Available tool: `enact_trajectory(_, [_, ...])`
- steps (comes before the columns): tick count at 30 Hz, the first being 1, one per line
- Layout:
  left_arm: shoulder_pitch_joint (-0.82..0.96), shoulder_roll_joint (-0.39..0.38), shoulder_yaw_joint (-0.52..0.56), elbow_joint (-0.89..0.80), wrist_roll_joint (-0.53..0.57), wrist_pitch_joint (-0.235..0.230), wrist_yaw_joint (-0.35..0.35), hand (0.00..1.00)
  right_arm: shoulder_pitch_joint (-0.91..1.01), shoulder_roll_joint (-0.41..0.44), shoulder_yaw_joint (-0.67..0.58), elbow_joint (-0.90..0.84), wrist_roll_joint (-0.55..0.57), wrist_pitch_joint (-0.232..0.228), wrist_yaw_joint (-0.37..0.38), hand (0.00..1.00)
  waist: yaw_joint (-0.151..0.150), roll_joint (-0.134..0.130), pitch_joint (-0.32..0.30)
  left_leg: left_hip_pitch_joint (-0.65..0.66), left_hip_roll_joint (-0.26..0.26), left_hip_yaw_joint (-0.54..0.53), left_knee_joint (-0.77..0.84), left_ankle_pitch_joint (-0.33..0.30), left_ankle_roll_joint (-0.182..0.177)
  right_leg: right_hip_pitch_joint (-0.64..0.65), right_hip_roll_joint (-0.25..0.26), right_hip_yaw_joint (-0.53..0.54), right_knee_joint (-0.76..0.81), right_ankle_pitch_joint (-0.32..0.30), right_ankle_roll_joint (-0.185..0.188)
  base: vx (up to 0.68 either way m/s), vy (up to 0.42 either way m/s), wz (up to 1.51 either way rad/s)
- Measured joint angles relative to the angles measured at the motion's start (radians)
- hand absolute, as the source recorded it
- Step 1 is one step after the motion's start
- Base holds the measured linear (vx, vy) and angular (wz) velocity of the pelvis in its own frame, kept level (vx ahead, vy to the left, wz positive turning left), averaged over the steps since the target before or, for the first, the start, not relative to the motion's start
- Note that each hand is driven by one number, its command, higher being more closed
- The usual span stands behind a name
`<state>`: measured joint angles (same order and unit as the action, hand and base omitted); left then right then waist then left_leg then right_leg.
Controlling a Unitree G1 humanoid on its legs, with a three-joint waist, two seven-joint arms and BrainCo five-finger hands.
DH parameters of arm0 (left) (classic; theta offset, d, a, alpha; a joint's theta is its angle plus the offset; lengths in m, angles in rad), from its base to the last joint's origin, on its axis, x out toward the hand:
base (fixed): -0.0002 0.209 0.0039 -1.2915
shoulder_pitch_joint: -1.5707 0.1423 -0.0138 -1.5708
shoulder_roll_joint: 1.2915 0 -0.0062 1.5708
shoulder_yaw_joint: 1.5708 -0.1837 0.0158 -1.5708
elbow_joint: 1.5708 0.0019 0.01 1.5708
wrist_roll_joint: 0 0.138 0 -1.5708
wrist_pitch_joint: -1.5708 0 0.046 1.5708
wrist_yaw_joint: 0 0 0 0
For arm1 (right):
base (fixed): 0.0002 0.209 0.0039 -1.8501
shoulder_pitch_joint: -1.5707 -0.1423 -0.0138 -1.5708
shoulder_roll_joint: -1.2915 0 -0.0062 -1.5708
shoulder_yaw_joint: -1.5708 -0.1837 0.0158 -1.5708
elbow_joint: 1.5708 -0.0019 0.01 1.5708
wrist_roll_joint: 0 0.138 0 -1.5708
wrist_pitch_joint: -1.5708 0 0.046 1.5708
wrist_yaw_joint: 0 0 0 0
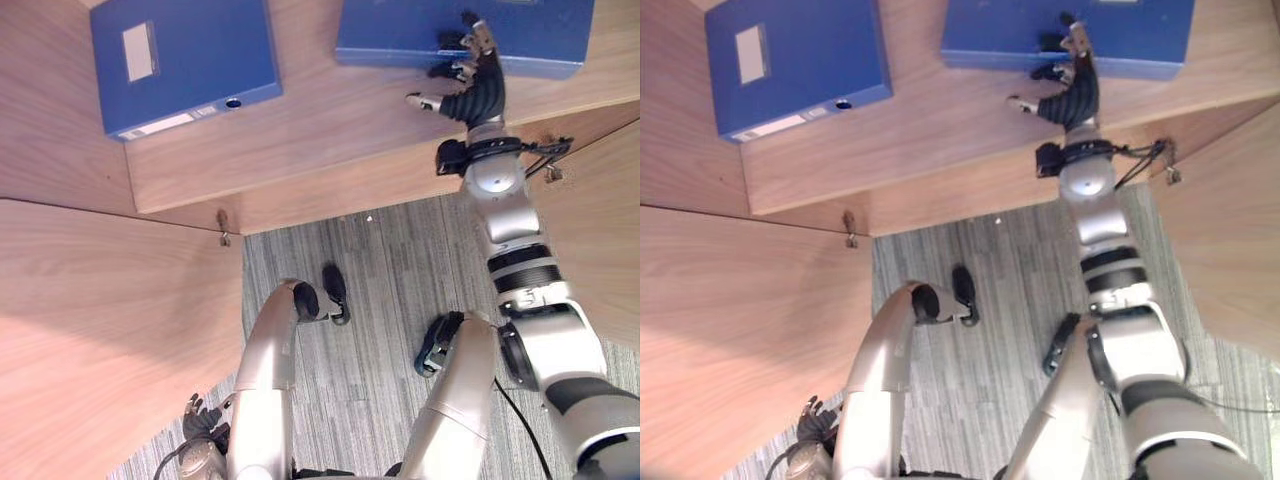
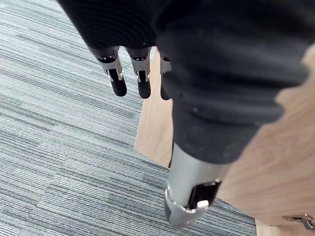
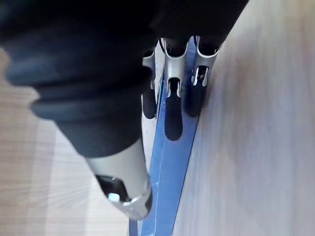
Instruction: Walk over to the cabinet, pick up the folder, carry it to the office cabinet, place the folder inside the office cabinet, then close the office cabinet door
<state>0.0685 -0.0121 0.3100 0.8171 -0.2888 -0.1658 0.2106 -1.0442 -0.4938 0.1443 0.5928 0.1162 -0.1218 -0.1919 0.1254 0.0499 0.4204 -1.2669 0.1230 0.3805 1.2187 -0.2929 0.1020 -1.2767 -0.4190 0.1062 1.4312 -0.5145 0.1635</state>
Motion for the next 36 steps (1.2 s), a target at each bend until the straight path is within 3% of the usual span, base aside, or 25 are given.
enact_trajectory(5, [0.03,0.0,-0.035,-0.063,0.0,0.001,-0.001,0.0,-0.041,-0.08,0.015,0.038,-0.048,-0.001,0.047,0.0,0.006,0.0,0.0,-0.028,-0.012,-0.03,-0.002,0.009,-0.014,0.0,-0.001,-0.024,-0.006,0.0,0.0,0.06,-0.04,0.08])
enact_trajectory(9, [0.07,-0.007,-0.049,-0.162,-0.015,0.002,-0.009,0.0,-0.064,-0.151,0.055,0.035,-0.211,-0.001,0.061,0.0,0.01,0.002,-0.001,-0.038,-0.015,-0.038,-0.015,0.012,-0.02,0.001,0.002,-0.038,-0.021,0.001,-0.001,0.08,-0.04,0.05])
enact_trajectory(13, [0.08,-0.024,-0.051,-0.263,-0.013,0.003,-0.025,0.0,-0.082,-0.258,0.092,0.0,-0.512,0.0,0.055,0.0,0.024,0.003,-0.002,-0.045,-0.03,-0.044,-0.043,0.023,-0.035,0.003,-0.001,-0.048,-0.04,0.001,-0.001,0.08,-0.033,0.14])
enact_trajectory(16, [0.096,-0.034,-0.051,-0.315,-0.01,0.008,-0.041,0.0,-0.104,-0.289,0.123,-0.017,-0.616,0.015,0.042,0.0,0.032,0.003,-0.003,-0.045,-0.031,-0.045,-0.051,0.029,-0.038,0.006,0.0,-0.052,-0.051,0.002,-0.003,0.09,-0.034,0.02])
enact_trajectory(22, [0.114,-0.038,-0.058,-0.41,-0.004,0.02,-0.059,0.0,-0.104,-0.329,0.161,-0.08,-0.691,0.041,0.026,0.0,0.046,0.006,-0.004,-0.047,-0.034,-0.058,-0.064,0.046,0.0,0.022,-0.001,-0.078,-0.068,0.007,-0.011,0.12,-0.05,0.01])
enact_trajectory(36, [0.114,-0.036,-0.072,-0.434,-0.004,0.019,-0.082,0.0,-0.037,-0.377,0.212,-0.229,-0.765,0.059,-0.001,0.0,0.045,0.015,-0.007,-0.016,-0.021,-0.067,-0.145,0.078,0.009,0.059,0.016,-0.124,-0.148,0.024,-0.031,0.08,-0.044,-0.03])
